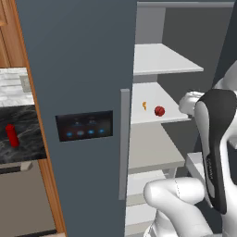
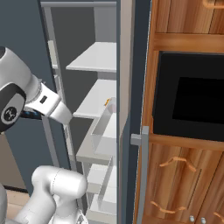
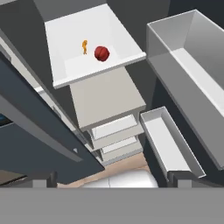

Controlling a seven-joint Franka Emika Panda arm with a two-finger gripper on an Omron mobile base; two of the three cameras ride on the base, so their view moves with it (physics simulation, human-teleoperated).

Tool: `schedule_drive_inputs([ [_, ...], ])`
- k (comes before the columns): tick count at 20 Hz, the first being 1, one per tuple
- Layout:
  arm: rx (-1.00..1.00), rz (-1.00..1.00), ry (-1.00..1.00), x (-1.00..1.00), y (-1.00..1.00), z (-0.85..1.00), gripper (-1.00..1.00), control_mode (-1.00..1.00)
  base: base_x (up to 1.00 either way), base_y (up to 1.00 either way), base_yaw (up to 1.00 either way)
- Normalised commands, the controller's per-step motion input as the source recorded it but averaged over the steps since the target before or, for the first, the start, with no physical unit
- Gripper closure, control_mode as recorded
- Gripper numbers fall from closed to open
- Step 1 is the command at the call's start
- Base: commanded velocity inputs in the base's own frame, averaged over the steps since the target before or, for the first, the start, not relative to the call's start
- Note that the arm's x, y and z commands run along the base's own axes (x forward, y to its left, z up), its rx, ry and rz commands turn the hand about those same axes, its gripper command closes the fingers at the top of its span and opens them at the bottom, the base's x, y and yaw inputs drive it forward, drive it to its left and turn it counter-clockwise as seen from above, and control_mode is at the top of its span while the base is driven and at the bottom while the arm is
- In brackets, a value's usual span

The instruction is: Place the ketchup and mustard from the counter to the top shelf of the fridge. If the existing items in the fridge are on the top shelf, move them to other shelves.

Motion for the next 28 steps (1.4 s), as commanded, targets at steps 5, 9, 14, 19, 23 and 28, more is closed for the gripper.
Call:
schedule_drive_inputs([
  [5, 0.00, 0.06, -0.03, -0.68, 0.00, 0.00, -1.00, -1.00, 0.00, 0.00, 0.00],
  [9, 0.00, 0.02, 0.00, -0.25, 0.00, 0.00, -1.00, 1.00, -0.75, 0.06, 0.10],
  [14, 0.00, 0.00, 0.00, 0.00, 0.00, 0.00, -1.00, 1.00, -0.93, 0.63, 0.22],
  [19, 0.00, 0.00, 0.00, 0.00, 0.00, 0.00, -1.00, 1.00, -0.16, 1.00, 0.24],
  [23, 0.00, 0.00, 0.00, 0.00, 0.00, 0.00, -1.00, 1.00, 0.19, 1.00, 0.18],
  [28, 0.00, 0.00, 0.00, 0.00, 0.00, 0.00, -1.00, 1.00, 0.68, 0.95, 0.06],
])
